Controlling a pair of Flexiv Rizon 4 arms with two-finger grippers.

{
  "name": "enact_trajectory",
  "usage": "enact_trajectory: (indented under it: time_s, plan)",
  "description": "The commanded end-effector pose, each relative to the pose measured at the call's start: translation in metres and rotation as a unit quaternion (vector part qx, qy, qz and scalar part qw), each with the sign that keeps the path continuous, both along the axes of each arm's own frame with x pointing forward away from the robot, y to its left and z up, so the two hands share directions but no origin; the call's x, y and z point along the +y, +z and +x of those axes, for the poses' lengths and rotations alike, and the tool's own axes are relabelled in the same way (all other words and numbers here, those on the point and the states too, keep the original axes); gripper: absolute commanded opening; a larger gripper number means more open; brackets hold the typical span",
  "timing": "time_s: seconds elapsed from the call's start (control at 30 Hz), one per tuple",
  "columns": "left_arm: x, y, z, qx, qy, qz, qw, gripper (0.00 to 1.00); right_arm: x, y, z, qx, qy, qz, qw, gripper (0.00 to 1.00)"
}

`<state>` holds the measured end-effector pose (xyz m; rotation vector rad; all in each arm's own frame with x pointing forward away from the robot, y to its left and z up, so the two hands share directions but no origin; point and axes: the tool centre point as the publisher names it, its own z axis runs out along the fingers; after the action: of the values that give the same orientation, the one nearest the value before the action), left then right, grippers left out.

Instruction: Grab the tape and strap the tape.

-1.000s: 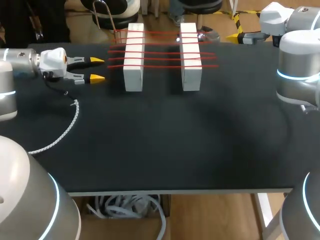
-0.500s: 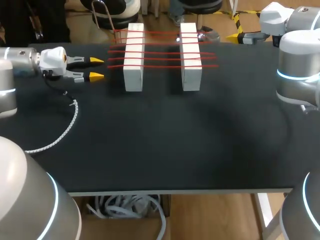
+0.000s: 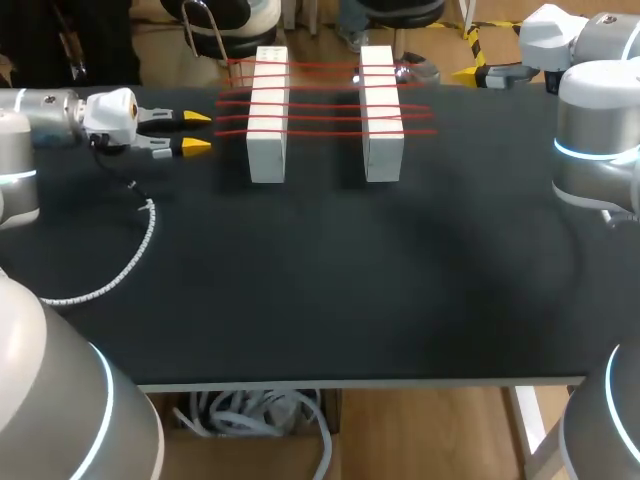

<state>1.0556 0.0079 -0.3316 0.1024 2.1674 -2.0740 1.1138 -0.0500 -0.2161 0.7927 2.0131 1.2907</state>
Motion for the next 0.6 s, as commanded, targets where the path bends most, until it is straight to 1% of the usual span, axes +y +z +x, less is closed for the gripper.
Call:
enact_trajectory:
  time_s: [0.03,0.13,0.47,0.5,0.57,0.6]
  plan:
    - [-0.003,-0.006,0.009,0.000,-0.007,-0.007,1.000,0.29,0.000,0.000,0.000,0.000,0.000,0.000,1.000,1.00]
    - [-0.006,-0.007,0.011,-0.001,-0.007,-0.010,1.000,0.29,0.000,0.000,0.000,0.000,0.000,0.000,1.000,1.00]
    - [-0.017,-0.009,0.013,-0.002,-0.004,-0.019,1.000,0.24,0.000,0.000,0.000,0.000,0.000,0.000,1.000,1.00]
    - [-0.018,-0.009,0.013,-0.002,-0.004,-0.020,1.000,0.23,0.000,0.000,0.000,0.000,0.000,0.000,1.000,1.00]
    - [-0.018,-0.009,0.012,-0.001,-0.005,-0.021,1.000,0.16,0.000,0.000,0.000,0.000,0.000,0.000,1.000,1.00]
    - [-0.019,-0.009,0.012,0.000,-0.005,-0.020,1.000,0.15,0.000,0.000,0.000,0.000,0.000,0.000,1.000,1.00]
